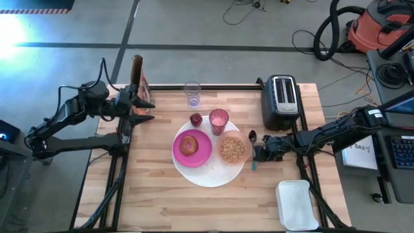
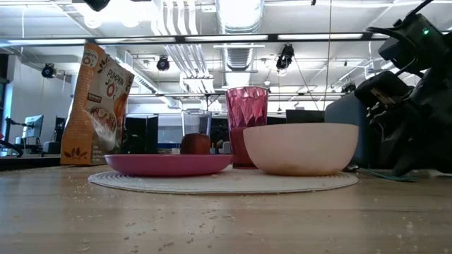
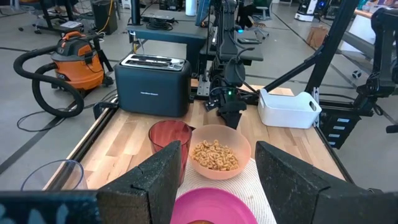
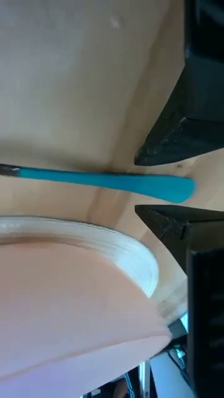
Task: Arrange a breakfast setting
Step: Return to Home Position
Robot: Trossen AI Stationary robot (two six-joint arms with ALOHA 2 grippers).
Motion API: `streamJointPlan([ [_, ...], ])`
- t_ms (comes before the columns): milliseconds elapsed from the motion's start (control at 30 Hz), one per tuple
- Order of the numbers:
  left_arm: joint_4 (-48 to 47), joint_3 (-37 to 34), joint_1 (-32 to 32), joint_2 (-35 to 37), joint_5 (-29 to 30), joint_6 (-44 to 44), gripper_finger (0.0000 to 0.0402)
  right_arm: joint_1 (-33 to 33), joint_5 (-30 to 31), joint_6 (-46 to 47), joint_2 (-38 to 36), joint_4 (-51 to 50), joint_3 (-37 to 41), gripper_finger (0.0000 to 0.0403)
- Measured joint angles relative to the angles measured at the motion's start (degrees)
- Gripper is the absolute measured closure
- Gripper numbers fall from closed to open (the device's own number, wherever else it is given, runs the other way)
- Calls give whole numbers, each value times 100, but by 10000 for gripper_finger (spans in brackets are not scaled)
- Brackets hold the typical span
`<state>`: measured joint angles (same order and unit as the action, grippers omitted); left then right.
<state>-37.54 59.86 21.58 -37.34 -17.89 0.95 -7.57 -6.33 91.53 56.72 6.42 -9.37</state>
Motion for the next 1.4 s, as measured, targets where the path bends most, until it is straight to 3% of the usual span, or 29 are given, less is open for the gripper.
streamJointPlan([
  [167,-2,0,0,21,0,0,212,9,-614,150,-330,10,0,302],
  [433,-171,0,0,151,0,-104,212,9,-668,-521,-1281,22,0,307],
  [633,-249,0,-2,250,49,-174,212,9,-629,-1865,-1928,-15,0,306],
  [933,-514,0,0,421,846,-177,212,9,-507,-4298,-2372,-18,2,306],
  [1400,-400,-774,0,1047,861,-565,212,10,-11,-6370,-2845,-286,4,310],
])
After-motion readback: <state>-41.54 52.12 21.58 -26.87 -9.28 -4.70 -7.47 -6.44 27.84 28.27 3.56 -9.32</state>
